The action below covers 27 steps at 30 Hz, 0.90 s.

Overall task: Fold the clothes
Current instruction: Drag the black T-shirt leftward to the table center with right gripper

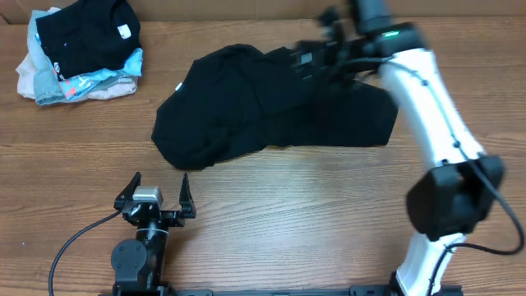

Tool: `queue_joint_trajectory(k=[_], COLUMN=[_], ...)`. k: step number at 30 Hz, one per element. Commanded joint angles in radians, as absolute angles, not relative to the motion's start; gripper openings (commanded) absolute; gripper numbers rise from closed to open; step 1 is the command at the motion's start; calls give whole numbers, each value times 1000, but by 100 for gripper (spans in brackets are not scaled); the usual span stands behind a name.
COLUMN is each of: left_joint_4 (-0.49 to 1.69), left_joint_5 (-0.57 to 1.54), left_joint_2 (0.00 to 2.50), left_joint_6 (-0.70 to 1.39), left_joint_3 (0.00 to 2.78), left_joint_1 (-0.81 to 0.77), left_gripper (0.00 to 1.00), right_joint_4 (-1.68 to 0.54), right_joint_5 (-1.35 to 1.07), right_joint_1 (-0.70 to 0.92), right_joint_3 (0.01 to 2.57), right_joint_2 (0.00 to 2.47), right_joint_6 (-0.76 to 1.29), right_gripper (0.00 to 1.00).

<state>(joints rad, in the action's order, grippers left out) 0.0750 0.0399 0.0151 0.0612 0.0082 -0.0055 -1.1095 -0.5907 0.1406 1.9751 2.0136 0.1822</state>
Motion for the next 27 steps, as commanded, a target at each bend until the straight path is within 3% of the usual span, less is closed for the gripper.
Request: queue_joint_trajectory(k=[1,12,18,27], left_joint_4=[75,75,75,75], left_joint_5=[33,33,33,33], left_joint_2=[4,4,4,4], left_joint_6=[78,78,78,78], left_joint_3=[5,5,5,5], left_joint_1=[1,1,1,1], left_gripper=[100,100,100,100], right_joint_4=[-1179,-1190,-1101,-1032], right_joint_5=[-576,-389,-369,-104], right_joint_1=[16,-171,-130,19], right_joint_3=[1990,1929,1929,1929], right_joint_2=[1967,2008,2084,2213], right_joint_6=[179,259,268,377], right_gripper=[100,100,100,99])
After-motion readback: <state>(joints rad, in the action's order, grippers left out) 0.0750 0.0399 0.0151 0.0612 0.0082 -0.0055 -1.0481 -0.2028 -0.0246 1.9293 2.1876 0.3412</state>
